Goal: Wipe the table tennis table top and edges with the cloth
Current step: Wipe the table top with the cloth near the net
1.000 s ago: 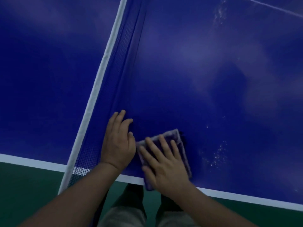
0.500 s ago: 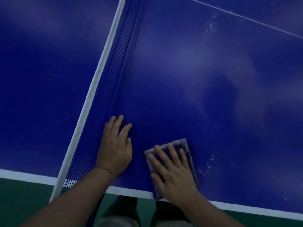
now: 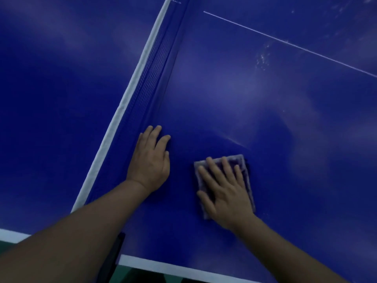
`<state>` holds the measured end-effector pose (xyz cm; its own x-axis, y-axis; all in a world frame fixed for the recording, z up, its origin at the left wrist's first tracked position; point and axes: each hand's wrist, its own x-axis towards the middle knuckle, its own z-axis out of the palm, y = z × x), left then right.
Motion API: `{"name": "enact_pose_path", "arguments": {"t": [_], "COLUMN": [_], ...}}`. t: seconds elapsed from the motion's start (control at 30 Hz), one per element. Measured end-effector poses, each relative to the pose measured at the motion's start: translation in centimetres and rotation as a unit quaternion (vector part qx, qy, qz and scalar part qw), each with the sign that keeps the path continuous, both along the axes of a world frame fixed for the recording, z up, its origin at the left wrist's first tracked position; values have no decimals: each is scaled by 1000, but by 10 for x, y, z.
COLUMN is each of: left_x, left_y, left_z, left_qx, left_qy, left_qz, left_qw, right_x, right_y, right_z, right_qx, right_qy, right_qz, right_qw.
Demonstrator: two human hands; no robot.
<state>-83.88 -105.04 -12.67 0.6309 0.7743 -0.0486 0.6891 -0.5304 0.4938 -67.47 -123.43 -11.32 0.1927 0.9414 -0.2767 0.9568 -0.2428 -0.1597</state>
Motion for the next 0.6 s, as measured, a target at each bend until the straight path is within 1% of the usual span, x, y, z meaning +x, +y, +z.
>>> {"name": "enact_pose_path", "arguments": {"t": [0.07,0.17,0.23,0.27,0.33,0.43,0.5,0.53,0.57,0.6], "left_x": [8,20,24,25,26,23,24,25,25,25], "left_y": [6,16,20,20,19,19,20,20,20,20], "left_z": [0,-1,-1,-2,-4,-6,-5,-5,-5,-5], "left_qx": [7,18,24,27,29,18,19,20,21,21], "left_qy": [9,13,14,17,20,17,14,16,18,20], "left_qz": [-7,-6,-1,-1,-4,-1,2,0,-3,-3], "left_qw": [1000,1000,1000,1000,999,1000,1000,1000,1000,1000], "right_x": [34,58,55,49,31,15,29,45,64,79], "right_y": [21,98,150,167,172,108,58,49,49,61], "right_z": [-1,-2,-6,-7,-8,1,4,4,2,0], "right_qx": [-5,12,30,38,49,36,15,14,15,13], "right_qy": [-14,-14,-4,-1,1,19,23,28,27,21], "right_qz": [-69,-203,-240,-229,-150,15,80,81,52,1], "right_qw": [997,979,970,973,987,999,996,996,998,1000]}}
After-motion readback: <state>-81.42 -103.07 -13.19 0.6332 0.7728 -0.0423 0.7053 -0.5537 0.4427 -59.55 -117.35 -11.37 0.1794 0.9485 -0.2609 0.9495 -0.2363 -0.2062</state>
